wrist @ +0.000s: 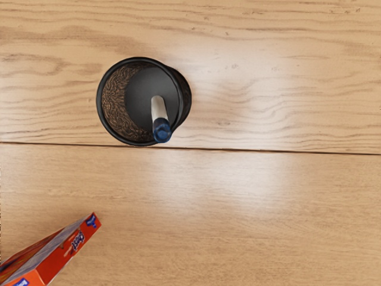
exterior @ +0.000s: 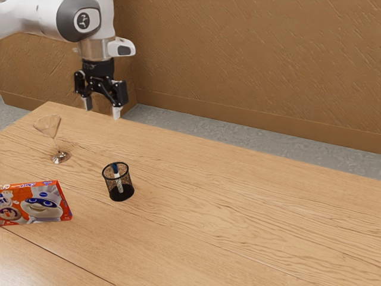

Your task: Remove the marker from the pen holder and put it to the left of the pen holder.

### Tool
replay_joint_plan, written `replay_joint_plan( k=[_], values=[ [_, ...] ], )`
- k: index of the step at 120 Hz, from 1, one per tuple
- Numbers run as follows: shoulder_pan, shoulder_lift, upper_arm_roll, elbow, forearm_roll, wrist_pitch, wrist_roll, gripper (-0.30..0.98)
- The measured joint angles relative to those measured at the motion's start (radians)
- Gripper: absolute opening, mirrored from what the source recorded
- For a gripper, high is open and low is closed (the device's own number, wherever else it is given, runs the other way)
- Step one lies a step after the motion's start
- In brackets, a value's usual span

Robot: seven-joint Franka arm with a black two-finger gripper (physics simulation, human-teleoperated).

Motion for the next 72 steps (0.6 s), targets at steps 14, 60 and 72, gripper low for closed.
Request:
replay_joint_plan(
  k=[14,60,72],
  values=[
    [0.0,-0.003,0.003,0.0,0.004,0.046,-0.002,0.69],
    [-0.005,-0.281,-0.009,-0.497,-0.085,0.297,-0.009,0.69],
    [-0.004,-0.29,-0.01,-0.618,-0.099,0.405,-0.01,0.69]
  ],
)
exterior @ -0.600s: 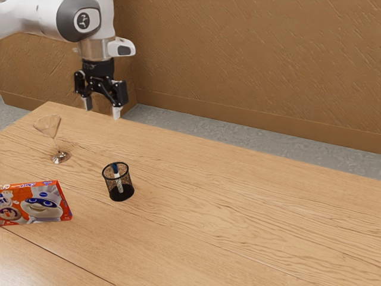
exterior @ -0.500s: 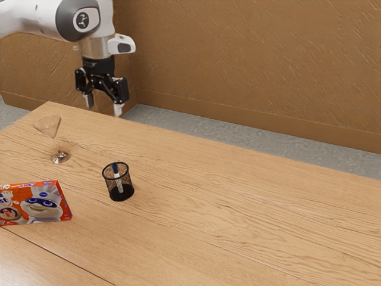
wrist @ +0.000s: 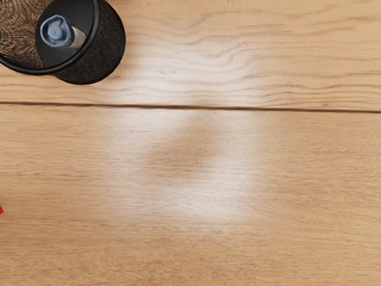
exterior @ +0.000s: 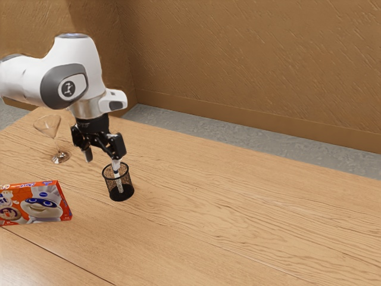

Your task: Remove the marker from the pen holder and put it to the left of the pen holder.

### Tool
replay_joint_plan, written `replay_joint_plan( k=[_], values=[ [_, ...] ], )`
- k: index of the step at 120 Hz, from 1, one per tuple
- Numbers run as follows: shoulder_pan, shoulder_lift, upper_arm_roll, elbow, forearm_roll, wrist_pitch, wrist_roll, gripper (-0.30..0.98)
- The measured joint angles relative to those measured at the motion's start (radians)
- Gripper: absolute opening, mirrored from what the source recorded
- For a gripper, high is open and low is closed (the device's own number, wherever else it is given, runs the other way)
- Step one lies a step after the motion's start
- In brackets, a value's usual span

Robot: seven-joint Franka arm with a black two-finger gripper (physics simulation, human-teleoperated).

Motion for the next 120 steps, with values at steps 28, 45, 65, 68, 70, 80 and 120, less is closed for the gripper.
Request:
replay_joint_plan(
  k=[28,45,65,68,70,80,120],
  values=[
    [0.005,0.074,0.033,-0.062,0.043,0.241,0.022,0.69],
    [-0.008,0.187,0.069,-0.034,0.068,0.333,0.039,0.69],
    [0.0,0.258,0.098,0.011,0.079,0.376,0.058,0.69],
    [0.004,0.274,0.099,0.023,0.08,0.379,0.06,0.69],
    [0.006,0.283,0.1,0.031,0.081,0.381,0.062,0.69],
    [0.007,0.313,0.101,0.06,0.082,0.388,0.07,0.69],
    [0.003,0.366,0.101,0.064,0.077,0.422,0.092,0.67]
  ],
)
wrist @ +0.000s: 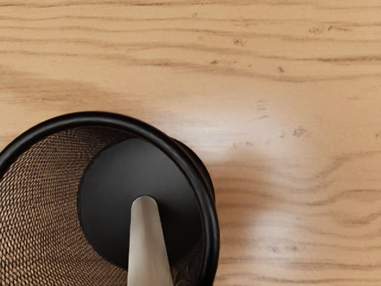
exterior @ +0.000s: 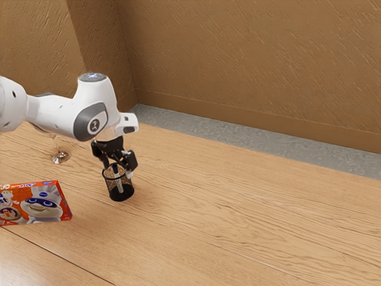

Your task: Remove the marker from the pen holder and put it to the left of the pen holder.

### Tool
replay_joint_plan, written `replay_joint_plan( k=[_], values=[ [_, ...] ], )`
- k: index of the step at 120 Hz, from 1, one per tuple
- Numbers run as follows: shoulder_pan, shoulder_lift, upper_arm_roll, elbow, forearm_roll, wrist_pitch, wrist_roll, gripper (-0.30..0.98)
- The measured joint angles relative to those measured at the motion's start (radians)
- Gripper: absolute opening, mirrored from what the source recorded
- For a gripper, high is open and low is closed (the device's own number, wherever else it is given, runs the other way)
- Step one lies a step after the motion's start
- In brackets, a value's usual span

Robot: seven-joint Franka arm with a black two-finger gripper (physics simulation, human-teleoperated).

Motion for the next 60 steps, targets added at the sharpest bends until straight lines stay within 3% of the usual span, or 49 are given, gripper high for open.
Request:
replay_joint_plan(
  k=[35,60],
  values=[
    [0.0,-0.008,0.017,0.001,-0.018,0.001,0.012,0.14],
    [0.0,-0.018,0.023,0.005,-0.014,-0.001,0.014,-0.02]
  ],
)
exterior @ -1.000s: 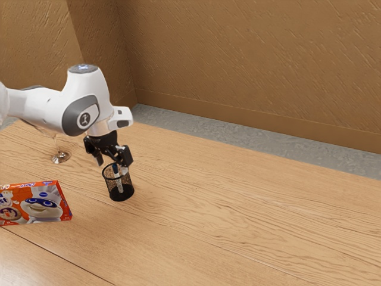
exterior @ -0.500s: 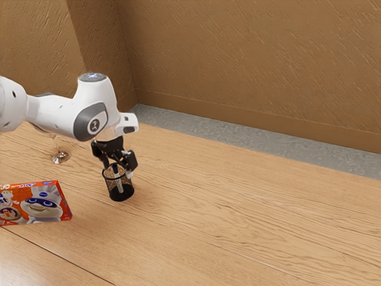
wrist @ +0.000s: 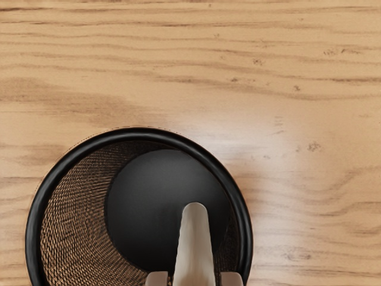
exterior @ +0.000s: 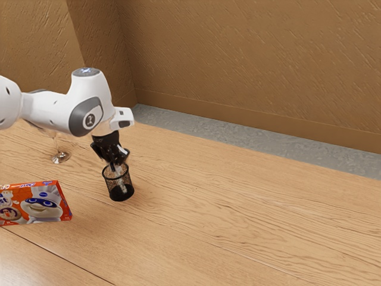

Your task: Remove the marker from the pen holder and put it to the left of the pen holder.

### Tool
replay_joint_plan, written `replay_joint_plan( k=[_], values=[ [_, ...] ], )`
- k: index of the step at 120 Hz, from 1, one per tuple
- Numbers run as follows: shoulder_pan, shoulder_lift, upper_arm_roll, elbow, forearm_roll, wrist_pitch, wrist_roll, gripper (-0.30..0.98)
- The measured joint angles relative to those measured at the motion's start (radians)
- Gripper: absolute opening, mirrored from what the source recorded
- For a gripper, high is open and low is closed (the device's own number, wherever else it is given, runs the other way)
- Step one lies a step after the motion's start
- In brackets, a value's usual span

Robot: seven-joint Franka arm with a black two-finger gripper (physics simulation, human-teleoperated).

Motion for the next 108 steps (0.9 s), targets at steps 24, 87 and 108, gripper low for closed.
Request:
replay_joint_plan(
  k=[24,87,108],
  values=[
    [-0.001,-0.022,0.0,0.262,0.016,-0.267,-0.01,-0.07],
    [0.003,0.363,0.139,0.775,0.026,-1.054,-0.007,-0.1],
    [0.007,0.468,0.172,0.876,0.019,-1.111,0.0,-0.1]
  ],
)
